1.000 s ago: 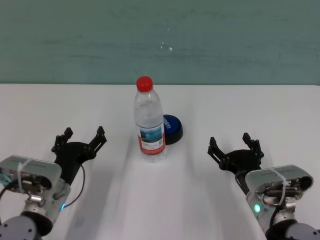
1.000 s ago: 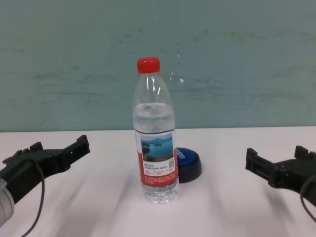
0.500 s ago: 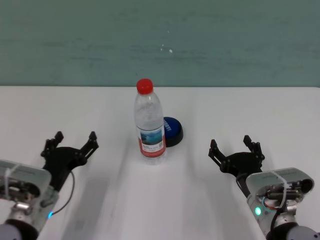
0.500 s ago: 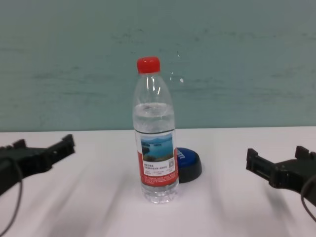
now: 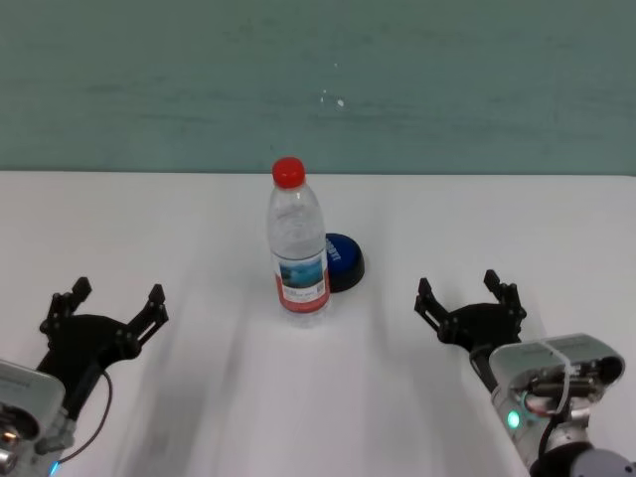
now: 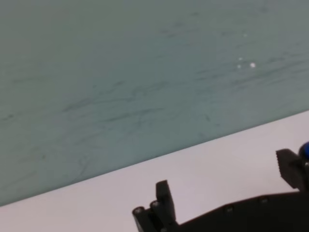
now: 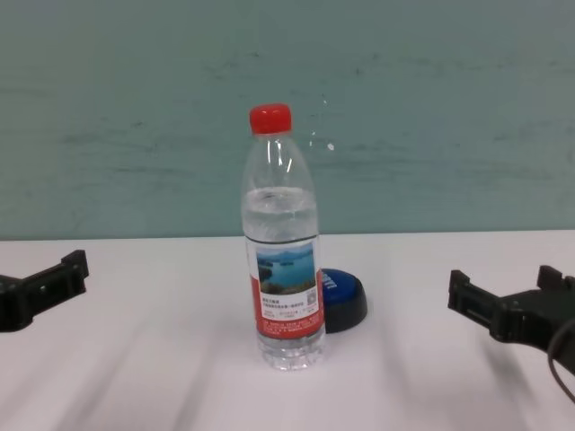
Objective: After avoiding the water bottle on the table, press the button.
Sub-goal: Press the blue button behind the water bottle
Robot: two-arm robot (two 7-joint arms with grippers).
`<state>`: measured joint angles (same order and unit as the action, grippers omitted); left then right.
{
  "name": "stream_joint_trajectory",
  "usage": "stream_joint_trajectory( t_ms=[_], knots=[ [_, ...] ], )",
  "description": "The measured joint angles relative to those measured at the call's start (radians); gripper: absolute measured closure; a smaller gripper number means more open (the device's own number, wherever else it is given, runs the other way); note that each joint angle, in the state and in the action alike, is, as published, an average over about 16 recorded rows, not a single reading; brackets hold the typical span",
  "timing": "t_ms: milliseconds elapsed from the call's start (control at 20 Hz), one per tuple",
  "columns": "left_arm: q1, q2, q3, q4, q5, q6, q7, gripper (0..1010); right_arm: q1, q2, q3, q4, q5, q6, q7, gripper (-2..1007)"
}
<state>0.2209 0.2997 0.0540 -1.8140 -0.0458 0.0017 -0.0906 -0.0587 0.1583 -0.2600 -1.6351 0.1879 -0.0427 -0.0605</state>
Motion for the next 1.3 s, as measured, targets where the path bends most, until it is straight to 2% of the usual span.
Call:
stream_joint_trajectory(
  t_ms=[200,400,650,850,1100,1300],
  knots=[
    [0.023,0.017,-0.003,-0.018,0.015,-0.015,-0.034,10,0.000,0.000,0.000,0.000,0.000,0.000,0.000,1],
    [0.007,0.028,0.012,0.006,0.024,-0.042,-0.079,10,0.000,0.000,0.000,0.000,0.000,0.000,0.000,1],
    [-0.053,0.036,0.051,0.074,0.027,-0.076,-0.141,10,0.000,0.000,0.000,0.000,0.000,0.000,0.000,1],
    [-0.111,0.037,0.092,0.131,0.031,-0.092,-0.179,10,0.000,0.000,0.000,0.000,0.000,0.000,0.000,1],
    [-0.174,0.039,0.141,0.186,0.038,-0.099,-0.209,10,0.000,0.000,0.000,0.000,0.000,0.000,0.000,1],
    [-0.206,0.040,0.169,0.214,0.039,-0.102,-0.220,10,0.000,0.000,0.000,0.000,0.000,0.000,0.000,1]
  ],
)
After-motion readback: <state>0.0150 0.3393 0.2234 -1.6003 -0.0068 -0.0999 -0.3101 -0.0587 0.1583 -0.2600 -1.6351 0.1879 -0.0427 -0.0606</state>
